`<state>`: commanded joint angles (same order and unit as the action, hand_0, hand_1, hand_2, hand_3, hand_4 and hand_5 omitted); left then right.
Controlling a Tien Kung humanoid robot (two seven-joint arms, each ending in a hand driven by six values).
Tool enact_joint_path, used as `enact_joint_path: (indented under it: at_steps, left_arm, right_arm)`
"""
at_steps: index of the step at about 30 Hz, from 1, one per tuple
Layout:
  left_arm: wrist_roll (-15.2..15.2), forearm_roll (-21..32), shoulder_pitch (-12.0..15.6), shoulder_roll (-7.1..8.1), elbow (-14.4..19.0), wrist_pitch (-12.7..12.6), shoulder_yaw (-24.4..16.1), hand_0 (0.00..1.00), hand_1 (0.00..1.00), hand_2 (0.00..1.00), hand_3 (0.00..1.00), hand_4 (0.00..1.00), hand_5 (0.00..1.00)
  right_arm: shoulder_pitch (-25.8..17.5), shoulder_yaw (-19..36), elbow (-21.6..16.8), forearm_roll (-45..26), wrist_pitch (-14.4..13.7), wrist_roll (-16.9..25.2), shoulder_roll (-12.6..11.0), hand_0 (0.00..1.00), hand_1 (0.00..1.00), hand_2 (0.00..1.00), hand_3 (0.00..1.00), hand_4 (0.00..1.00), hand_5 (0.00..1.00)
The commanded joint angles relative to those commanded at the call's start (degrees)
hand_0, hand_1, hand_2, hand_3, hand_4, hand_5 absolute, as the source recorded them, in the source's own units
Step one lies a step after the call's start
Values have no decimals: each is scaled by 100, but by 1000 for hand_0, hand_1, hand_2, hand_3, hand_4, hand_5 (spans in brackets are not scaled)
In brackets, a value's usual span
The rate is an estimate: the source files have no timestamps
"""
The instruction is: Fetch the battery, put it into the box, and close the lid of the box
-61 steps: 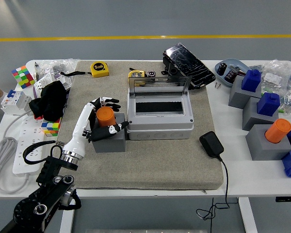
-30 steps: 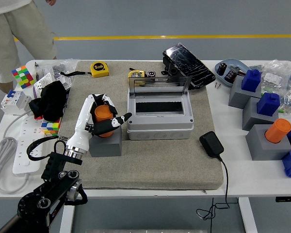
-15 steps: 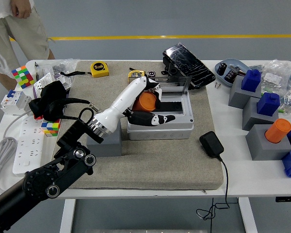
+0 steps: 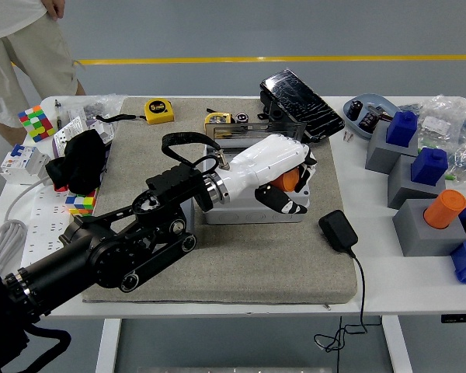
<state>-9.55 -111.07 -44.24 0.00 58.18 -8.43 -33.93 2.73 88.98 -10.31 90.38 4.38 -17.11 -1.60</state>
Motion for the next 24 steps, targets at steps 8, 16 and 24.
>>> enact_joint_path:
  at_steps: [8, 16, 24]
  left_arm:
    - [311, -171, -339, 0, -817, 60, 169, 55, 81, 153, 220, 998, 2]
    - [212, -4, -281, 0, -925, -78, 188, 104, 184, 231, 322, 998, 73]
    - [80, 60, -240, 0, -901, -200, 208, 100, 160, 212, 314, 998, 74]
  right_arm:
    - [42, -41, 0, 56, 20, -15, -13, 635, 647, 668, 600, 990, 564]
    - [52, -67, 0, 74, 26, -20, -29, 635, 647, 668, 599, 990, 563]
    - [35, -114, 0, 59, 27, -10, -41, 635, 647, 668, 599, 990, 564]
